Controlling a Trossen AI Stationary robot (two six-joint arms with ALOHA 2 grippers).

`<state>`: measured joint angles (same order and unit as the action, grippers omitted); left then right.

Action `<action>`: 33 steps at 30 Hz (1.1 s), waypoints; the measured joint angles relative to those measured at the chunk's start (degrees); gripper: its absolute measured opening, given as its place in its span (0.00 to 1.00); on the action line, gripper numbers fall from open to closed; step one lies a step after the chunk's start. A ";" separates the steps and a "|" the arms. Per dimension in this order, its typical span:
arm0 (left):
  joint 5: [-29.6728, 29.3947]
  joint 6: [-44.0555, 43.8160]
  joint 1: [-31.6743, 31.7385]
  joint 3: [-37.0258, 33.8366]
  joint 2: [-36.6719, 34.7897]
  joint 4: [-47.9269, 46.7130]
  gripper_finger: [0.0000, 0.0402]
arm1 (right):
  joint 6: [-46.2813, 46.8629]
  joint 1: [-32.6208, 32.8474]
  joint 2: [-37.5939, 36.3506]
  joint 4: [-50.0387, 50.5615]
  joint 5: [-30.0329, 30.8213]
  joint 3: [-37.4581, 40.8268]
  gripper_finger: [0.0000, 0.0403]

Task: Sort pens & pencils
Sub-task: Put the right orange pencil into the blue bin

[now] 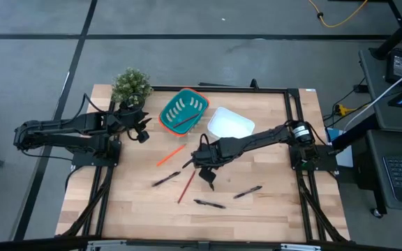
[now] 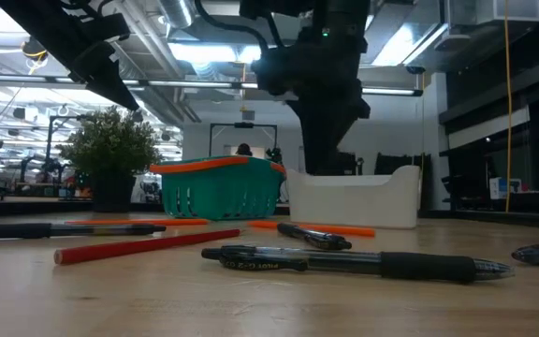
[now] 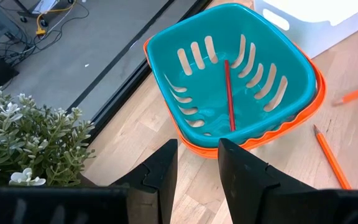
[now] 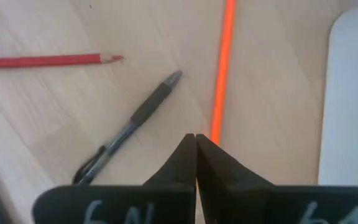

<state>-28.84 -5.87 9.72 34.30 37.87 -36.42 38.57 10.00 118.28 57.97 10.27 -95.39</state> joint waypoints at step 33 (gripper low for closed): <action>0.00 0.24 0.00 0.00 -0.01 0.02 0.27 | -4.70 -6.04 -0.15 -13.61 -2.49 12.90 0.29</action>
<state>-28.84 -5.63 9.72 34.30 37.86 -36.40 33.86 3.96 118.13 44.36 7.77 -82.49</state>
